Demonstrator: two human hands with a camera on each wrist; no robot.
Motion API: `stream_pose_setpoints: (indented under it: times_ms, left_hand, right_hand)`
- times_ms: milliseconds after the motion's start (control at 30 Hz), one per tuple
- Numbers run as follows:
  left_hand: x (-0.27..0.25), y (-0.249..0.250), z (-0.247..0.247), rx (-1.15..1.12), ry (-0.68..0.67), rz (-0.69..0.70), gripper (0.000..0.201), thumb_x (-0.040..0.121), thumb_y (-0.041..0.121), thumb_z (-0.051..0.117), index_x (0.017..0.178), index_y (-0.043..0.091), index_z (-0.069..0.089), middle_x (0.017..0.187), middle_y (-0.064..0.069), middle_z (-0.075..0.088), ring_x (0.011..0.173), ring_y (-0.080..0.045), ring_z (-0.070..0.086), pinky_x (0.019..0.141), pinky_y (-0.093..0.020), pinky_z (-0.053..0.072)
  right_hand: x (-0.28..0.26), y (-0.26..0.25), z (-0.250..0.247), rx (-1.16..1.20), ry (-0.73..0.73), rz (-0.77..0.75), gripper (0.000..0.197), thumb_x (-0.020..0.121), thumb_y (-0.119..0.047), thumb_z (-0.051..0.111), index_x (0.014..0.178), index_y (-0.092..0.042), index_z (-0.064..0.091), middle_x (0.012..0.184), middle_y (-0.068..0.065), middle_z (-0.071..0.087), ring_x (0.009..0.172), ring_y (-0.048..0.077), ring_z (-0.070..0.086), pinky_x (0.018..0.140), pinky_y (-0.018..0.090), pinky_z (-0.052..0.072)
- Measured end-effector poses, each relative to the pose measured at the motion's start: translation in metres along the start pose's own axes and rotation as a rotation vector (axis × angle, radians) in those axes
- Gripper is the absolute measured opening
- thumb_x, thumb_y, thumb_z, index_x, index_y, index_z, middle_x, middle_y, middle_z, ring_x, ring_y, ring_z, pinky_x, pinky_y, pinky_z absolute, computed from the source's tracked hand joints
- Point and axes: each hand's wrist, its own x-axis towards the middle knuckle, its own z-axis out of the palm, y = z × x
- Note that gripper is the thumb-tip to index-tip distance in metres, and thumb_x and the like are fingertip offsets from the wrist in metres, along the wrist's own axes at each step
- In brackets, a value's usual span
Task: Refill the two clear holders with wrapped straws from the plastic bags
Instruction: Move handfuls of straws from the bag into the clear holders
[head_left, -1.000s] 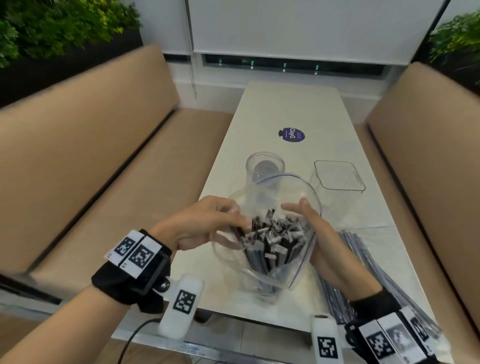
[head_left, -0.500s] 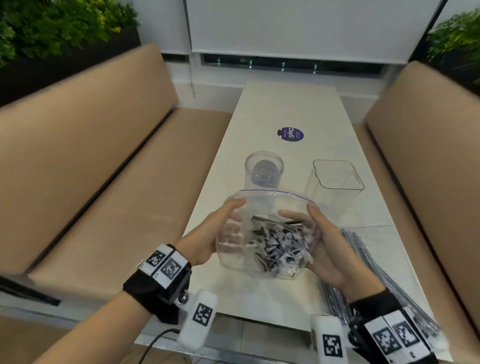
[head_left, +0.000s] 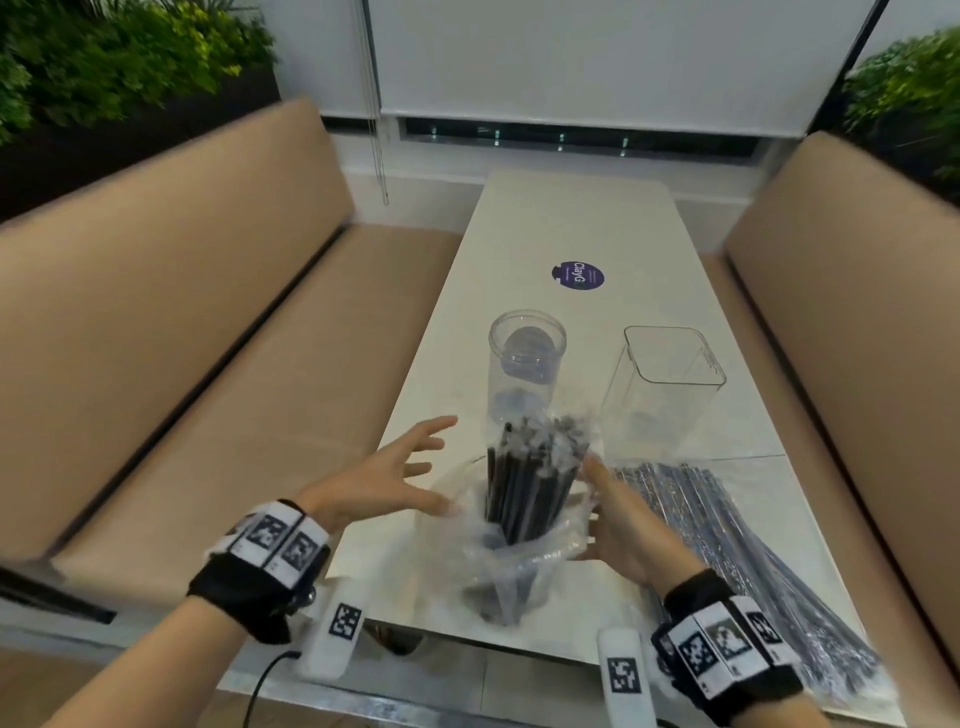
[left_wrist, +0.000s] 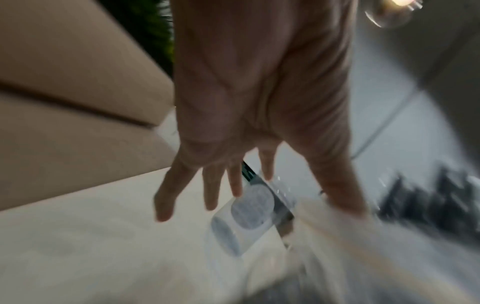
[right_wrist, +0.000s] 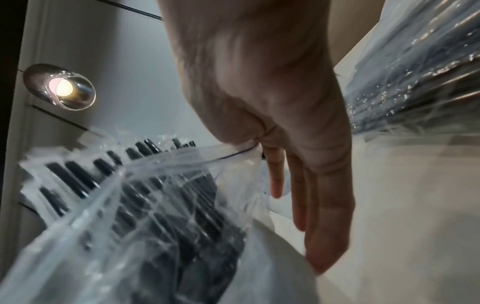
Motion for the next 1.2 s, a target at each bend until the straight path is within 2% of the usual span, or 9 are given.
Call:
stream_pose_setpoints:
  times_ms: [133, 200, 267, 367, 467, 600, 767, 1000, 1200]
  left_hand:
    - [-0.004, 0.020, 0.011, 0.199, -0.251, 0.114, 0.129, 0.053, 0.025, 0.092, 0.141, 0.061, 0.004, 0.157, 0.015, 0.014, 0.145, -0.002, 0.014, 0.121, -0.039, 0.019]
    - [-0.003, 0.029, 0.031, 0.180, -0.338, 0.218, 0.125, 0.060, 0.002, 0.088, 0.139, 0.052, 0.006, 0.145, 0.023, 0.031, 0.129, 0.020, 0.032, 0.113, -0.021, 0.032]
    - [-0.004, 0.032, 0.047, 0.042, -0.333, 0.286, 0.106, 0.064, -0.020, 0.077, 0.135, 0.039, 0.024, 0.128, 0.022, 0.048, 0.112, 0.021, 0.049, 0.092, -0.008, 0.043]
    - [-0.005, 0.028, 0.049, -0.065, -0.161, 0.347, 0.084, 0.065, -0.022, 0.074, 0.122, 0.034, 0.048, 0.112, 0.013, 0.067, 0.103, 0.002, 0.064, 0.084, -0.016, 0.050]
    - [-0.003, 0.030, 0.039, -0.074, 0.017, 0.407, 0.064, 0.068, -0.018, 0.070, 0.117, 0.022, 0.061, 0.108, 0.001, 0.074, 0.100, -0.010, 0.068, 0.086, -0.024, 0.053]
    - [0.001, 0.042, 0.022, -0.168, 0.326, 0.472, 0.047, 0.071, -0.010, 0.076, 0.106, 0.021, 0.066, 0.094, 0.011, 0.077, 0.090, -0.004, 0.071, 0.078, -0.021, 0.053]
    - [0.015, 0.040, 0.025, -0.374, 0.498, 0.483, 0.046, 0.073, -0.009, 0.076, 0.109, 0.017, 0.064, 0.091, 0.013, 0.076, 0.090, -0.003, 0.072, 0.076, -0.019, 0.057]
    - [0.041, -0.003, 0.046, -0.380, 0.443, 0.376, 0.068, 0.068, 0.024, 0.085, 0.128, 0.018, 0.055, 0.120, -0.002, 0.070, 0.113, -0.018, 0.066, 0.094, -0.037, 0.053]
    - [0.044, -0.027, 0.033, -0.275, 0.377, 0.257, 0.068, 0.064, 0.021, 0.088, 0.125, 0.020, 0.058, 0.116, 0.003, 0.071, 0.108, -0.008, 0.067, 0.099, -0.040, 0.051]
  right_hand:
    - [-0.003, 0.000, 0.026, -0.025, -0.015, 0.009, 0.055, 0.101, -0.050, 0.040, 0.120, -0.005, 0.064, 0.115, 0.030, 0.068, 0.109, 0.042, 0.066, 0.097, 0.050, 0.054]
    - [-0.010, -0.005, 0.031, 0.023, -0.123, -0.004, 0.040, 0.107, -0.028, 0.035, 0.100, 0.000, 0.064, 0.079, 0.016, 0.074, 0.074, 0.026, 0.072, 0.063, 0.020, 0.059]
    - [-0.023, -0.016, 0.030, -0.019, -0.104, -0.031, 0.032, 0.106, -0.022, 0.035, 0.104, -0.007, 0.062, 0.092, 0.015, 0.070, 0.074, 0.022, 0.064, 0.052, 0.019, 0.052]
    - [-0.037, -0.039, 0.018, -0.037, -0.084, -0.070, 0.044, 0.104, -0.032, 0.038, 0.132, -0.001, 0.052, 0.123, 0.021, 0.063, 0.124, 0.036, 0.056, 0.076, 0.026, 0.054]
    - [-0.040, -0.057, 0.005, -0.217, -0.080, -0.183, 0.036, 0.097, -0.044, 0.049, 0.113, -0.016, 0.066, 0.126, 0.013, 0.064, 0.118, 0.027, 0.060, 0.101, 0.036, 0.041]
    - [-0.037, -0.082, -0.009, -0.110, 0.162, -0.583, 0.013, 0.093, -0.010, 0.056, 0.089, -0.016, 0.067, 0.094, 0.000, 0.069, 0.088, 0.016, 0.068, 0.075, 0.028, 0.054]
    - [-0.042, -0.085, 0.012, -0.022, 0.181, -0.890, 0.049, 0.075, 0.026, 0.041, 0.097, -0.014, 0.060, 0.088, 0.005, 0.065, 0.075, 0.013, 0.064, 0.063, 0.017, 0.053]
    - [0.011, -0.040, 0.050, -0.457, 0.058, -0.791, 0.046, 0.084, -0.022, 0.075, 0.109, -0.048, 0.047, 0.119, -0.007, 0.061, 0.109, 0.006, 0.059, 0.087, 0.017, 0.049]
    - [0.026, -0.040, 0.041, -0.566, 0.092, -0.820, 0.037, 0.086, -0.040, 0.069, 0.119, -0.023, 0.065, 0.104, -0.011, 0.071, 0.086, -0.006, 0.062, 0.072, 0.010, 0.045]
